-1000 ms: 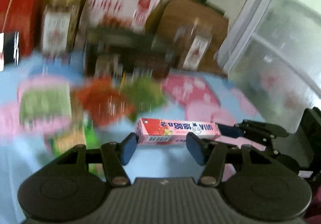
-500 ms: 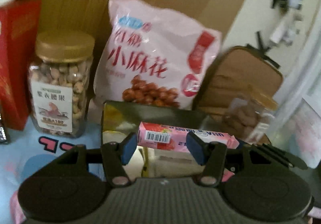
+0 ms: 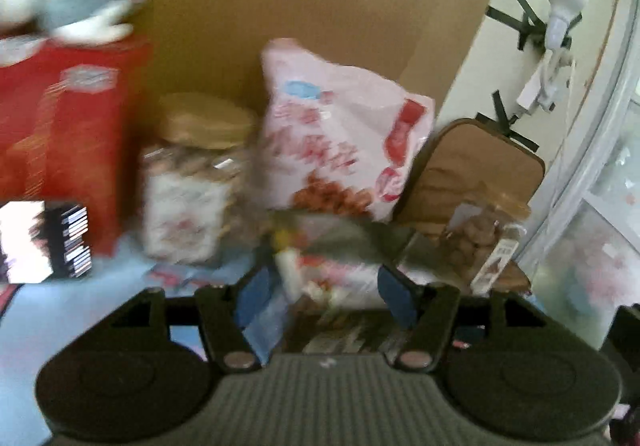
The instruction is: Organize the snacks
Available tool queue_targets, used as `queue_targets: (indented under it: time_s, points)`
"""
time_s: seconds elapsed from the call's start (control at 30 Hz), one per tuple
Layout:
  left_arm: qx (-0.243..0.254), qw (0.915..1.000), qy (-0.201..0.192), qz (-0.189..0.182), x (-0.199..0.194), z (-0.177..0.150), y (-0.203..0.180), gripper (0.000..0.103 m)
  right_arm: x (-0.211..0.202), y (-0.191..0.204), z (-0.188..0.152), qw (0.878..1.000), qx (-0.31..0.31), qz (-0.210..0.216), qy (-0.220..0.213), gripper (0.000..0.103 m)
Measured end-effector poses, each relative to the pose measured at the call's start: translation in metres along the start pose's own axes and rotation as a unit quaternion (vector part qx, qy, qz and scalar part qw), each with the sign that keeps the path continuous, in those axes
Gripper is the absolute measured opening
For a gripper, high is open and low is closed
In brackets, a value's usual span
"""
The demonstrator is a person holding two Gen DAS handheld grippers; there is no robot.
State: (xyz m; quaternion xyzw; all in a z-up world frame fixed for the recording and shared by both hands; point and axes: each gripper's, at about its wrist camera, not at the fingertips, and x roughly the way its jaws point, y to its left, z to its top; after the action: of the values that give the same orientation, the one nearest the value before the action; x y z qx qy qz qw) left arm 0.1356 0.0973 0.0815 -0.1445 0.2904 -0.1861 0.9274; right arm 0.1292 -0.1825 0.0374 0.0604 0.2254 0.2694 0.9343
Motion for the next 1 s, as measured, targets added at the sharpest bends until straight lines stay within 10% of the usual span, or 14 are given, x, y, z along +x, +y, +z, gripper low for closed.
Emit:
queue_targets:
  time_s: [0.27,0.57,0.77,1.0]
  points:
    - [-0.026,0.9952,0.051,0.078,-0.033,-0.051,0.056,0.062,0.008,0.075,-0.039,0.993,-0.055,0.073,0.076,0.048]
    - [-0.097,0.9913,0.071,0.053,-0.03,-0.066,0.086,0.069,0.064,0.132,-0.037,0.975,-0.16,0.092,0.122,0.049]
    - [-0.091,0.9921,0.074,0.045,-0.025,-0.076,0.082,0.046,0.081,0.149,-0.042,0.967,-0.195,0.095,0.137,0.057]
    - [-0.1,0.9936,0.045,0.029,-0.049,-0.078,0.072,0.039,0.068,0.166,-0.049,0.966,-0.213,0.088,0.114,0.041]
